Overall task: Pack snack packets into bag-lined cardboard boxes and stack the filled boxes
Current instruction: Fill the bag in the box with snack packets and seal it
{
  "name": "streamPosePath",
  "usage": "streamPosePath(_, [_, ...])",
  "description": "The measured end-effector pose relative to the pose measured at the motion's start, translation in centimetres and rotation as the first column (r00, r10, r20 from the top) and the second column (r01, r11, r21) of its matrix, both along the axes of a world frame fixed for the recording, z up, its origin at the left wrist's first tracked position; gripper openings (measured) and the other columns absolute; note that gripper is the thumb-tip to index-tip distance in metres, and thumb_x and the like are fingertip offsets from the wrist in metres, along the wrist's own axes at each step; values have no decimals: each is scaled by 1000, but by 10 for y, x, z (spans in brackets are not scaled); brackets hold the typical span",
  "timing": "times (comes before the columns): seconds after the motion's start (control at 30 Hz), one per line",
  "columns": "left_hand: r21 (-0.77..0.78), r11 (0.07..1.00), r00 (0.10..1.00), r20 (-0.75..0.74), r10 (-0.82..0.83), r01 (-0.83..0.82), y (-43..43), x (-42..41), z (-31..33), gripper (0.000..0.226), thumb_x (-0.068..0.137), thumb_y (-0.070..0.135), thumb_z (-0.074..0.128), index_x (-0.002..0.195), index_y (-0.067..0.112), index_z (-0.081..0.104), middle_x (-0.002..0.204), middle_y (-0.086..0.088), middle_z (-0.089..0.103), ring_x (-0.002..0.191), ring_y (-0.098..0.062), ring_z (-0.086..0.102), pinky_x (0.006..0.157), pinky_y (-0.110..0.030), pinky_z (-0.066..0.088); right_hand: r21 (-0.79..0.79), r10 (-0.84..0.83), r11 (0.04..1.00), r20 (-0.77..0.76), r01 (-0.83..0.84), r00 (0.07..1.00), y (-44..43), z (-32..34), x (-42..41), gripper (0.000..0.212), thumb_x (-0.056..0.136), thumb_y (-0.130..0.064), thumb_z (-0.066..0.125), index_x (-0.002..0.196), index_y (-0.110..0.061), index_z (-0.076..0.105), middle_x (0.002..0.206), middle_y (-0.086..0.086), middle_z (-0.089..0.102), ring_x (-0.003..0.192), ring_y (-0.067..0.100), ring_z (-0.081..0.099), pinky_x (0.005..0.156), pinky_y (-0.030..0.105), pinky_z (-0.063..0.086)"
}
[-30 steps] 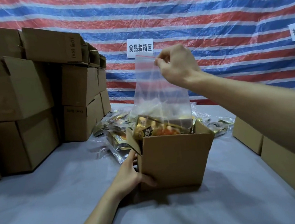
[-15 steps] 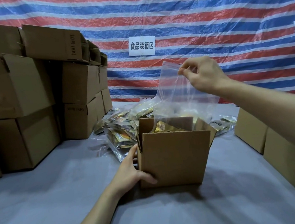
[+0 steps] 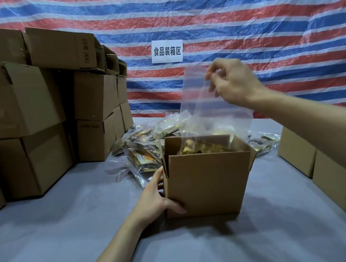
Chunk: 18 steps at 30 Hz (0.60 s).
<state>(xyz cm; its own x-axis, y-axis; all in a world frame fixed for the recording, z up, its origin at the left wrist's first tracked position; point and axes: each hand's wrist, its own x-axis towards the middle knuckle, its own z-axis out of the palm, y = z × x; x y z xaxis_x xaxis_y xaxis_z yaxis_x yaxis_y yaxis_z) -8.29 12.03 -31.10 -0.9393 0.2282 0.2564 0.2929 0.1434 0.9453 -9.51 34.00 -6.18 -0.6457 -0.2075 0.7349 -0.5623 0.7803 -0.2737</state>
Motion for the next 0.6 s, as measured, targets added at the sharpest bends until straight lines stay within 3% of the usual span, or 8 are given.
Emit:
streamPosePath(0.1, [-3, 1000, 1000, -7, 3, -3, 0, 0, 0, 106, 37, 3, 91, 133, 28, 54, 110, 4, 72, 94, -7, 69, 71, -17, 53, -66, -61, 997, -244, 47, 968, 6, 5, 1, 14, 103, -17, 50, 103, -13, 64, 82, -1, 68, 76, 23, 67, 72, 49, 57])
streamPosePath(0.2, [-5, 1000, 1000, 2, 3, -3, 0, -1, 0, 110, 38, 5, 92, 138, 28, 51, 115, 1, 70, 99, -12, 68, 73, -18, 54, -14, 83, 995, -354, -94, 931, 8, -5, 7, 17, 104, -14, 49, 108, -2, 60, 87, 3, 64, 78, 23, 66, 71, 51, 57])
streamPosePath(0.23, [-4, 1000, 1000, 4, 6, -6, 0, -1, -1, 111, 37, 5, 92, 138, 27, 51, 114, 0, 70, 99, -13, 68, 73, -19, 54, 57, 170, 985, -289, -160, 942, 9, -9, 8, 13, 103, -10, 51, 107, -1, 60, 87, 6, 65, 78, 25, 66, 72, 53, 57])
streamPosePath(0.3, [-3, 1000, 1000, 4, 7, -7, 0, -1, -1, 110, 37, 4, 92, 137, 27, 52, 112, 0, 71, 98, -15, 69, 72, -21, 54, 209, 278, 939, 7, -273, 961, 11, -19, 10, 6, 101, -7, 55, 104, -4, 60, 88, 7, 68, 78, 25, 68, 74, 51, 58])
streamPosePath(0.37, [-3, 1000, 1000, 2, 2, -2, 0, -1, -2, 107, 37, 5, 92, 134, 27, 53, 112, 1, 72, 101, -17, 70, 77, -25, 56, 301, 219, 897, 336, -324, 916, 12, -28, 11, 14, 100, -21, 60, 108, -11, 62, 91, 2, 71, 80, 15, 71, 78, 42, 61])
streamPosePath(0.43, [10, 1000, 1000, 9, 0, 0, 1, -1, -2, 104, 37, 10, 91, 133, 28, 54, 114, 1, 73, 107, -21, 69, 84, -31, 57, 341, 91, 884, 545, -320, 834, 14, -39, 11, 28, 95, -41, 64, 116, -22, 63, 101, -5, 70, 86, 8, 71, 81, 32, 62])
streamPosePath(0.53, [13, 1000, 1000, 5, 1, -1, 1, 0, -2, 105, 35, 14, 91, 132, 27, 55, 113, 2, 73, 106, -21, 68, 82, -28, 55, 373, -8, 878, 638, -301, 770, 16, -51, 10, 29, 93, -50, 64, 113, -29, 68, 101, -9, 69, 89, 6, 68, 69, 13, 55])
streamPosePath(0.6, [10, 1000, 1000, 4, 2, -2, 1, 0, -2, 103, 36, 12, 91, 132, 27, 55, 113, 3, 73, 106, -20, 68, 81, -26, 55, 365, -18, 887, 641, -284, 767, 17, -55, 10, 26, 96, -48, 61, 107, -28, 72, 96, -7, 70, 87, 6, 68, 69, 17, 56])
